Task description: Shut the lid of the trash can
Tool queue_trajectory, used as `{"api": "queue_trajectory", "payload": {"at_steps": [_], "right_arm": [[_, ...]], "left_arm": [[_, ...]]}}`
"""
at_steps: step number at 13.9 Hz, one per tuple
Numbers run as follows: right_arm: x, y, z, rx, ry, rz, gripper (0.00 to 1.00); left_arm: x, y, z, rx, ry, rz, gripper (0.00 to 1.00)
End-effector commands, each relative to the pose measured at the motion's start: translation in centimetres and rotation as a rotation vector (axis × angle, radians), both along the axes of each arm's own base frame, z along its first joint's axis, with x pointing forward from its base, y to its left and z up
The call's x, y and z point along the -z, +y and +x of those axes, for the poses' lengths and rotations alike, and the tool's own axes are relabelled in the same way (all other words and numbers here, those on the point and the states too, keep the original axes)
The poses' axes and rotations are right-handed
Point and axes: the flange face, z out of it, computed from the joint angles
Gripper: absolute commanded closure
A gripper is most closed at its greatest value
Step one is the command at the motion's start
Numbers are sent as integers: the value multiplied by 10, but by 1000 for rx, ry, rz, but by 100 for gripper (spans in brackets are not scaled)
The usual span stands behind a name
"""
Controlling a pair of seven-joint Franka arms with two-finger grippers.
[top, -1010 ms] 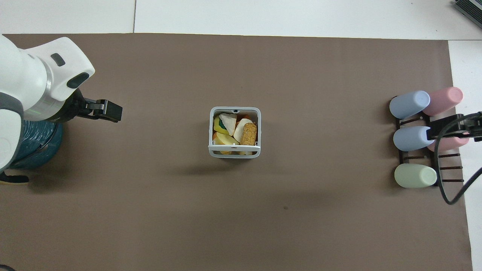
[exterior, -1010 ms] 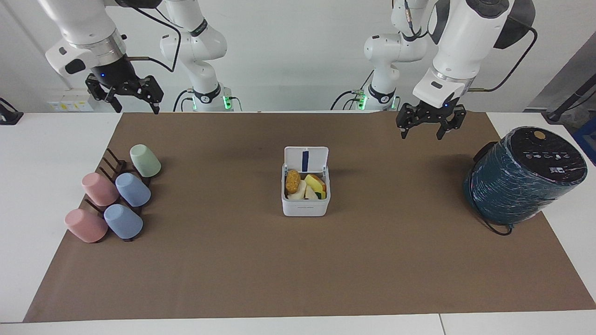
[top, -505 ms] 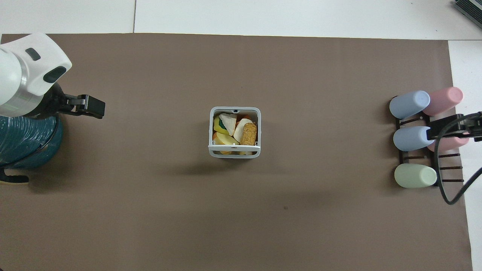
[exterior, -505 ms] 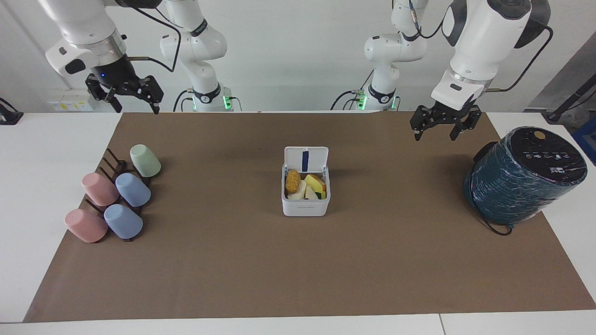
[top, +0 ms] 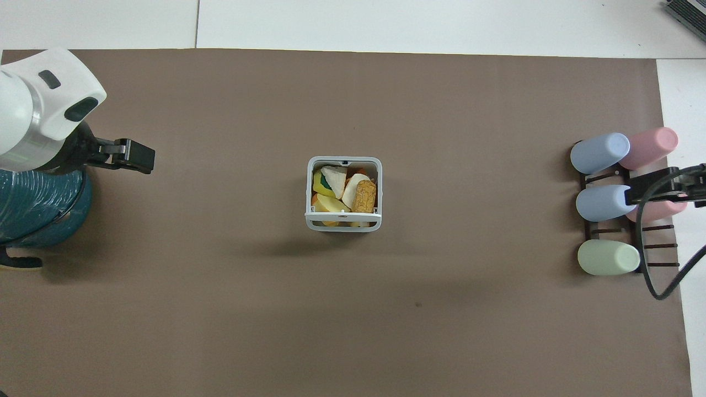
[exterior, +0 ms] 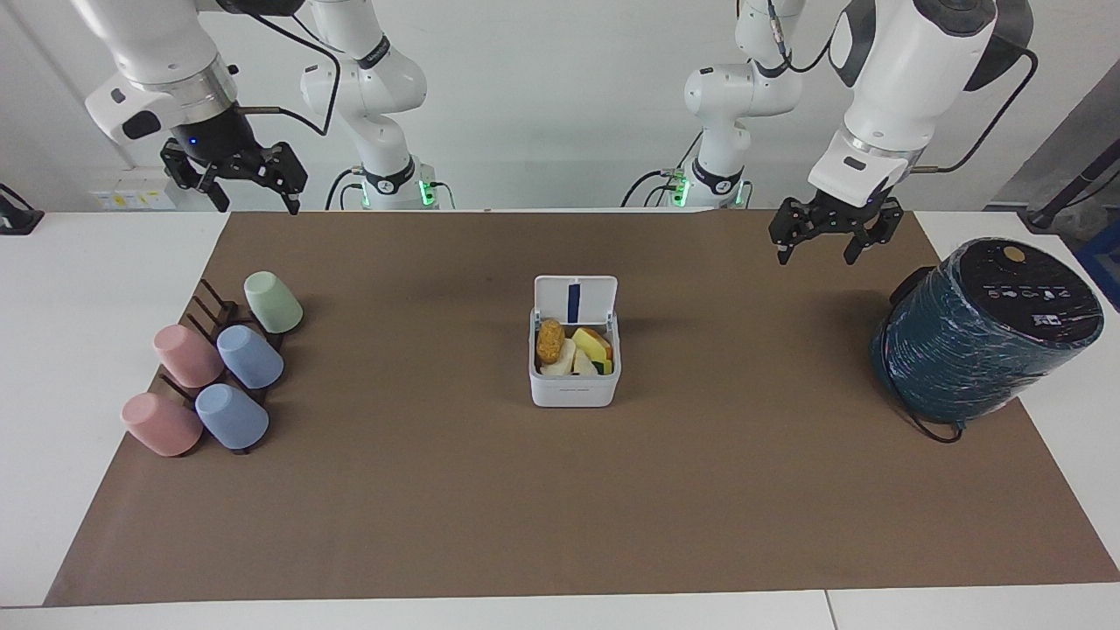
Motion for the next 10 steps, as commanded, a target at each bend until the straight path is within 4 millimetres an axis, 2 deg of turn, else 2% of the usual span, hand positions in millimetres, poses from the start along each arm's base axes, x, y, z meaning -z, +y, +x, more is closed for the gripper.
{"api": "queue_trajectory", "payload": {"at_steps": [1, 2, 4, 5, 7, 9, 10], "right_arm": [[-1, -2, -6, -20, -5, 0, 0], [-1, -2, -6, -21, -5, 0, 0], [-1, -2, -6, -21, -5, 0, 0], [-1, -2, -6, -21, -5, 0, 0], [-1, -2, -6, -20, -5, 0, 0], [-1, -2, -6, -20, -5, 0, 0], [-1, -2, -6, -21, -5, 0, 0]], "left_arm": [[-3, 2, 3, 7, 1, -10, 0], [-3, 5, 4, 4, -2, -10, 0], [-3, 32, 10, -4, -9, -10, 0], [-3, 33, 10, 7, -10, -11, 0], [0, 20, 8, 18, -4, -13, 0], [2, -26, -6, 36, 12, -10, 0], [1, -41, -11, 2, 10, -11, 0]]}}
